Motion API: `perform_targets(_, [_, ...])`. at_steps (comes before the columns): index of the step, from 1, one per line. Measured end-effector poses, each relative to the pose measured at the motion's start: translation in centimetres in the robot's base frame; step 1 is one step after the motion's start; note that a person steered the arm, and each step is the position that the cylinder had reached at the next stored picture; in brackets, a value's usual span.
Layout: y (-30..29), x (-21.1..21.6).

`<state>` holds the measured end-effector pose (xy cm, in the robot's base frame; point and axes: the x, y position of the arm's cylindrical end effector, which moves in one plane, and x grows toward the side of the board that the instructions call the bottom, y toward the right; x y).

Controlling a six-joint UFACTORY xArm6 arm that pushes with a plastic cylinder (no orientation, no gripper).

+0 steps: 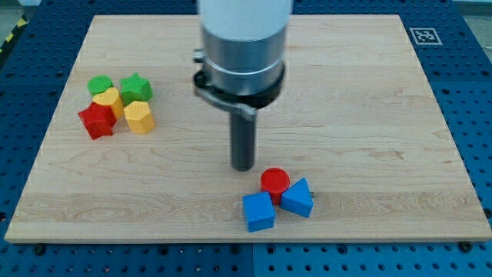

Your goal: Point at the green circle

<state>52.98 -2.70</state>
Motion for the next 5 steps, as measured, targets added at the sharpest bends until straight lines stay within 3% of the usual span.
perform_targets(1, [-5.4,2.0])
perform_targets(3, [-18.6,1.1])
perform_targets(5, [-27.8,-7.1])
